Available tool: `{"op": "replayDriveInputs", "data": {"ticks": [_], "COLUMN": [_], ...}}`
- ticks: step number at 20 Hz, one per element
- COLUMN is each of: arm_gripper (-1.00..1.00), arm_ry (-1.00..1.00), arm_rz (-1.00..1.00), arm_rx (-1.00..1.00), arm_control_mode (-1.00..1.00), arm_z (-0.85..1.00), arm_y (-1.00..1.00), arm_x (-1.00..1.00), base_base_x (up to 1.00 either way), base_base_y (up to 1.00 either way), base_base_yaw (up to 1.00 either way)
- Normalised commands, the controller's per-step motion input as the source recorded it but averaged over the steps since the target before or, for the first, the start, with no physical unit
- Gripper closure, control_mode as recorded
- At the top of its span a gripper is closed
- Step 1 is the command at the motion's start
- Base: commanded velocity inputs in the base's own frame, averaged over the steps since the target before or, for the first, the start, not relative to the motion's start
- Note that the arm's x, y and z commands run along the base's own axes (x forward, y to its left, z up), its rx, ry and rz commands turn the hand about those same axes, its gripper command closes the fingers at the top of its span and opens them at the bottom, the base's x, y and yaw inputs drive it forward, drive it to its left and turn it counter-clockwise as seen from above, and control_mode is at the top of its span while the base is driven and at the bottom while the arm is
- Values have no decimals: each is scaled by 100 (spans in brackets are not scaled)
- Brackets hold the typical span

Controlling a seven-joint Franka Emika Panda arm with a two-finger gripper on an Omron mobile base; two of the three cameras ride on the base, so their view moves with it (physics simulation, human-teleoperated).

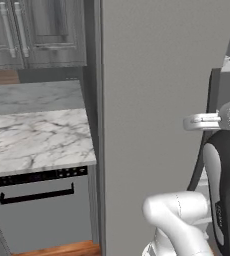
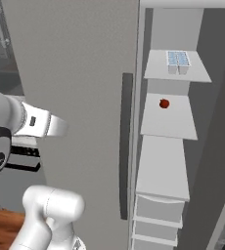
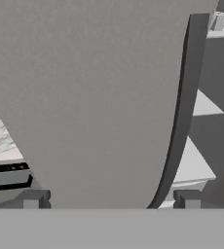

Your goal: Open the freezer door, pick up the ice cube tray from the freezer, and place it on the dining counter.

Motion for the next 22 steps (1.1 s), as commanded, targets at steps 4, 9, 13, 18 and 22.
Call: {"op": "replayDriveInputs", "data": {"ticks": [4,9,13,18,22], "arm_gripper": [-100,-100,-100,-100,-100], "arm_ry": [0,0,0,0,0], "arm_rz": [0,0,0,0,0], "arm_rx": [0,0,0,0,0], "arm_control_mode": [100,100,100,100,100], "arm_z": [0,0,0,0,0], "arm_y": [0,0,0,0,0], "arm_x": [0,0,0,0,0], "base_base_x": [-29,-25,-2,0,10], "base_base_y": [-70,-71,-46,-16,-12], "base_base_yaw": [-1,-4,-13,-16,-21]}}
